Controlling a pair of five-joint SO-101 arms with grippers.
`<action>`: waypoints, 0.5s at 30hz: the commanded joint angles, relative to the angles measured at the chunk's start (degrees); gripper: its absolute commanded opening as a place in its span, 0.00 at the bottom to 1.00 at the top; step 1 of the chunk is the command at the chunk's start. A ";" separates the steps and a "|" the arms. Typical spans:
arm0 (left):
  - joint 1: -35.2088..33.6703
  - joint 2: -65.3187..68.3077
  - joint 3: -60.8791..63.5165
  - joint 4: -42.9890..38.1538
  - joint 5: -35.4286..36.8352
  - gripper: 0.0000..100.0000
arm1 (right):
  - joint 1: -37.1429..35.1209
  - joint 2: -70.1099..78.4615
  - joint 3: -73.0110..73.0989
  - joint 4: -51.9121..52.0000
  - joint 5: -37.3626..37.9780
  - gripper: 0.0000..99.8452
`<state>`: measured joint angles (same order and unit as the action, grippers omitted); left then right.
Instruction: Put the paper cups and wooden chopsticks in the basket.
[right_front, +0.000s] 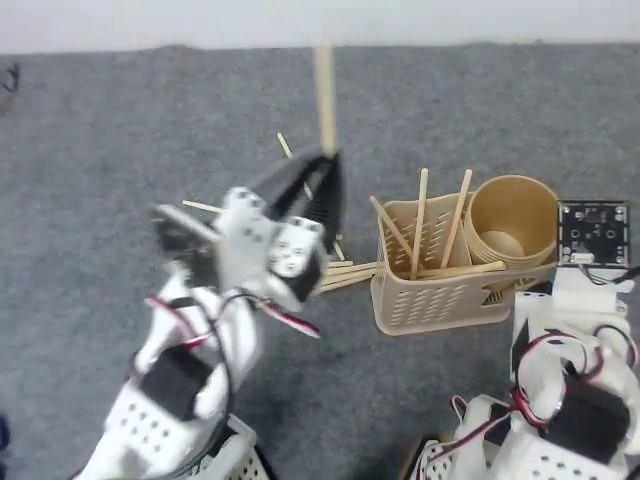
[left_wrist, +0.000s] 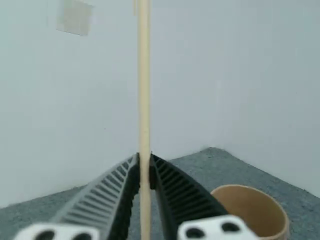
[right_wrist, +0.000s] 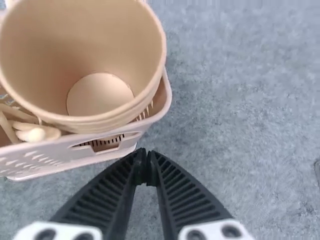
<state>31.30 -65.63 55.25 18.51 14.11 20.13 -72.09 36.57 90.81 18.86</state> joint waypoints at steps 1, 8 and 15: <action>3.16 4.66 0.84 -8.97 -0.44 0.01 | -0.40 -0.40 -0.18 -1.10 0.62 0.01; 8.18 12.92 1.63 -12.75 0.00 0.01 | -0.40 -0.40 -0.26 -1.10 0.62 0.01; 13.45 11.16 9.54 -12.40 1.93 0.01 | -0.40 -0.40 -0.26 -1.10 0.62 0.01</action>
<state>42.55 -52.70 63.60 7.34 15.25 20.13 -72.70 36.57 90.81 18.86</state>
